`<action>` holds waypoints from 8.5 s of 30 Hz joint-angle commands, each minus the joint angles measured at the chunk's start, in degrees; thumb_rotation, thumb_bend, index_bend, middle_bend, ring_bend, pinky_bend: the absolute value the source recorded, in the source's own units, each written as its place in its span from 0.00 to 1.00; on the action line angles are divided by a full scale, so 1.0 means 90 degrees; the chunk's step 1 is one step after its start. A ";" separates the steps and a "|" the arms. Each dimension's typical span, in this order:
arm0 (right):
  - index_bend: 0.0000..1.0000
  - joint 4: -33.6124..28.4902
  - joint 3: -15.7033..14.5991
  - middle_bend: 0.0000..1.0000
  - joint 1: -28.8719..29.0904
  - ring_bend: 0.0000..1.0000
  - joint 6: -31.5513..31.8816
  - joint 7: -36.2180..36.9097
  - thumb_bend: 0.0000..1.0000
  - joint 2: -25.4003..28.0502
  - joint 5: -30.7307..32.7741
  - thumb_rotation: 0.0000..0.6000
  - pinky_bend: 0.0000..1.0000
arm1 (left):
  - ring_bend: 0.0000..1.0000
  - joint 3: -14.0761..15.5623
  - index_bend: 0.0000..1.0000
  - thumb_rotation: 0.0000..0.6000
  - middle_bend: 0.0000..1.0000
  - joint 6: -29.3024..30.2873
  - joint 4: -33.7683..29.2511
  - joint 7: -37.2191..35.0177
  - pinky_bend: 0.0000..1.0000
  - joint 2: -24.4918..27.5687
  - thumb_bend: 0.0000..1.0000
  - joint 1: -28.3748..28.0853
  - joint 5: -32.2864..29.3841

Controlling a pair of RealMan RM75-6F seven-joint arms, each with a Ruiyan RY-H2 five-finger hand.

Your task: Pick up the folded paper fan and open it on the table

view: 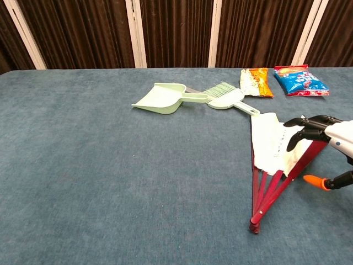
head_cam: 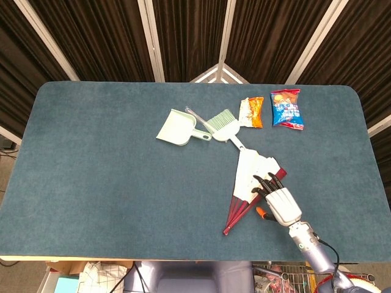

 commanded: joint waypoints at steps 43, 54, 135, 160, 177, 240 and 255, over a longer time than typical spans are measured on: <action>0.64 0.2859 -0.0320 0.20 0.0304 0.26 0.0501 0.1413 0.39 -0.1300 0.0020 1.00 0.11 | 0.00 0.0022 0.10 1.00 0.00 -0.0094 -0.0107 0.0521 0.00 -0.0139 0.21 -0.0079 -0.0135; 0.71 0.2735 -0.0363 0.22 0.0377 0.26 0.0621 0.1515 0.44 -0.1146 0.0010 1.00 0.11 | 0.00 0.0030 0.10 1.00 0.00 -0.0089 -0.0122 0.0476 0.00 -0.0113 0.21 -0.0068 -0.0122; 0.85 -0.6694 0.2624 0.31 0.4797 0.28 -0.2222 -0.3269 0.45 0.2762 0.5309 1.00 0.14 | 0.00 -0.0184 0.28 1.00 0.09 -0.2300 0.0998 -0.3448 0.00 -0.2908 0.23 -0.2544 0.1110; 0.86 -0.7328 0.2505 0.31 0.4890 0.28 -0.1670 -0.3791 0.46 0.2653 0.5372 1.00 0.14 | 0.00 -0.0027 0.41 1.00 0.20 -0.2370 0.1065 -0.5616 0.00 -0.3828 0.26 -0.3260 0.1826; 0.87 -0.7486 0.2423 0.31 0.4845 0.28 -0.1625 -0.3878 0.46 0.2800 0.5392 1.00 0.14 | 0.00 -0.0145 0.43 1.00 0.24 -0.2219 0.1004 -0.5739 0.00 -0.4087 0.26 -0.3560 0.1831; 0.88 -0.7662 0.2457 0.31 0.4472 0.28 -0.1677 -0.3314 0.46 0.3171 0.4887 1.00 0.14 | 0.00 0.0233 0.21 1.00 0.18 -0.1752 0.2598 -0.7240 0.00 -0.4810 0.13 -0.3757 0.1927; 0.88 -0.7683 0.2398 0.31 0.4392 0.28 -0.1674 -0.3288 0.46 0.3257 0.4846 1.00 0.14 | 0.00 0.0089 0.38 1.00 0.25 -0.1680 0.2479 -0.7031 0.01 -0.5189 0.24 -0.3890 0.1852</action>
